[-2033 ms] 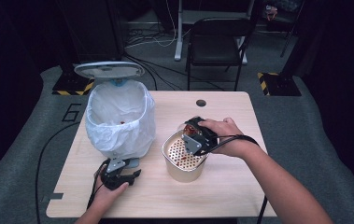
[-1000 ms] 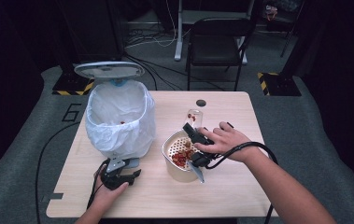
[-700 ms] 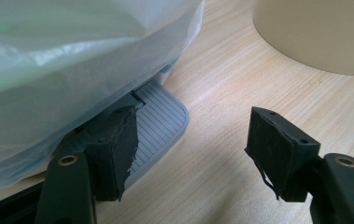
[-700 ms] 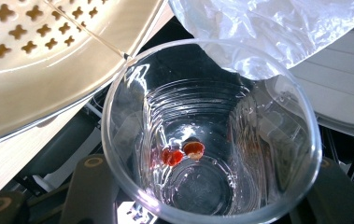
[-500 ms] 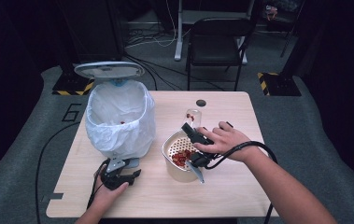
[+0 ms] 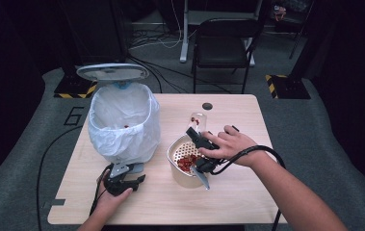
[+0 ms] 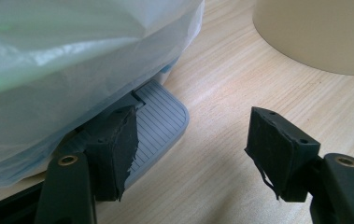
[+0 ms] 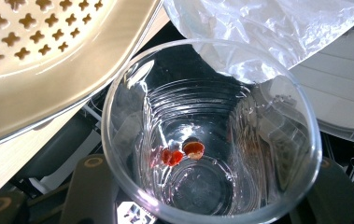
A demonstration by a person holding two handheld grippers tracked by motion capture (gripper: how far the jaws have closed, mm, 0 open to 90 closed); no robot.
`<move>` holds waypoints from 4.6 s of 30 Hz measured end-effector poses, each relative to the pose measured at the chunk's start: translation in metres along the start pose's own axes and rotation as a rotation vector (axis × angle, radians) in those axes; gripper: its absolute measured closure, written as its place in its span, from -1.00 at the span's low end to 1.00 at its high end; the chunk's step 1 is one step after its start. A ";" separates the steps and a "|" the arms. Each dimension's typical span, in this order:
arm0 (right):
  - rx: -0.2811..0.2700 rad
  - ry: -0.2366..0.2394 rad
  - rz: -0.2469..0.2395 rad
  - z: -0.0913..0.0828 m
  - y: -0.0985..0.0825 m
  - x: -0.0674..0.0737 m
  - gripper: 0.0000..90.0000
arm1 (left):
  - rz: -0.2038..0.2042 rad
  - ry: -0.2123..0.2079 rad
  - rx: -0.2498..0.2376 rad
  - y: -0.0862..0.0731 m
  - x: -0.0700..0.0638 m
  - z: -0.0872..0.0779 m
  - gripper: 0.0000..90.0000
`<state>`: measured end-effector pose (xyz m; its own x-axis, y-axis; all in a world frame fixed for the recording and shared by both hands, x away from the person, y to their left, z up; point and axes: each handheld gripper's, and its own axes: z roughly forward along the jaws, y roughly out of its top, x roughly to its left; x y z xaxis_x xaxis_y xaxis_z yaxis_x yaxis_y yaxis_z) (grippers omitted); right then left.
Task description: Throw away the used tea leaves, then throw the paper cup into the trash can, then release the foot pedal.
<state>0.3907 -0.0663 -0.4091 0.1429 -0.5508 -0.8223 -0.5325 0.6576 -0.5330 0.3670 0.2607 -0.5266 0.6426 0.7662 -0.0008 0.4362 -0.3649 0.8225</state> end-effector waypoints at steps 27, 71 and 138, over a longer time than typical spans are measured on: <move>-0.182 0.225 0.770 0.008 -0.042 -0.047 -0.01 | -0.001 -0.001 0.000 0.000 0.000 0.000 -0.25; -0.487 0.580 1.917 0.029 -0.110 -0.040 0.00 | -0.002 0.001 0.002 0.000 0.000 0.000 -0.24; -0.463 0.547 1.972 0.154 -0.008 -0.178 -0.04 | -0.016 -0.005 0.002 0.000 0.000 0.000 -0.24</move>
<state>0.4981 0.1057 -0.2897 -0.8958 0.4383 0.0735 0.2331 0.3226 0.9174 0.3668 0.2608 -0.5261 0.6390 0.7690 -0.0167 0.4477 -0.3542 0.8210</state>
